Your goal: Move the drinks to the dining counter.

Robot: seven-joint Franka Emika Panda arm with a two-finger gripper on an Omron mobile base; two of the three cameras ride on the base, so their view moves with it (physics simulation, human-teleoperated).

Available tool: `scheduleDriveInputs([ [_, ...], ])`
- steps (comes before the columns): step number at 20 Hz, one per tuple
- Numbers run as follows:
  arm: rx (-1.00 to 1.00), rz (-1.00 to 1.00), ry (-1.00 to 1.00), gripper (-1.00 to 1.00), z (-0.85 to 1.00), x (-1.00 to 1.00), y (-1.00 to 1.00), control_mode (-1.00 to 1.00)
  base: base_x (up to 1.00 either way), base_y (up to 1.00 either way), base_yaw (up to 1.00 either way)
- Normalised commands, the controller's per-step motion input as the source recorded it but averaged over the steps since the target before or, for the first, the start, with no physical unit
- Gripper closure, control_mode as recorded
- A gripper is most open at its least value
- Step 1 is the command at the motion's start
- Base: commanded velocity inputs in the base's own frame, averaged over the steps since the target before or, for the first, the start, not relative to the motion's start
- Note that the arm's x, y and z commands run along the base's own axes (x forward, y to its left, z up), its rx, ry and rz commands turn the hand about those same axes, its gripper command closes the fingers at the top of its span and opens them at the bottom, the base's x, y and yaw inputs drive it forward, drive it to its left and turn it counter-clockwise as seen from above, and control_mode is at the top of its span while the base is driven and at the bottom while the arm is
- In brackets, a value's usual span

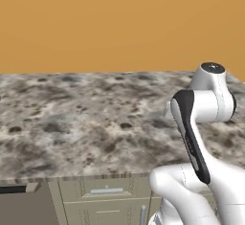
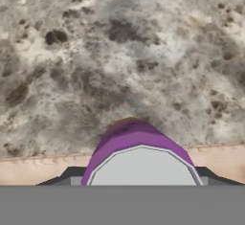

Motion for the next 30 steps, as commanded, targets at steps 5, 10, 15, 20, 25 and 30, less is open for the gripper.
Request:
scheduleDriveInputs([
  [5, 0.0, 0.0, 0.01, 1.0, -0.29, 0.07, 0.0, -1.0, 0.0, 0.0, 0.0],
  [10, 0.0, 0.0, 0.03, 1.0, -0.27, 0.27, 0.0, -1.0, 0.0, 0.0, 0.0],
  [15, 0.0, 0.0, 0.04, 1.0, -0.25, 0.34, 0.0, -1.0, 0.0, 0.0, 0.0],
  [20, 0.0, 0.0, 0.06, 1.0, -0.31, 0.32, 0.0, -1.0, 0.0, 0.0, 0.0],
  [25, 0.0, 0.0, 0.07, 1.0, -0.37, 0.31, 0.0, -1.0, 0.0, 0.0, 0.0],
  [30, 0.0, 0.0, 0.02, 1.0, -0.34, 0.34, 0.0, -1.0, 0.0, 0.0, 0.0],
])
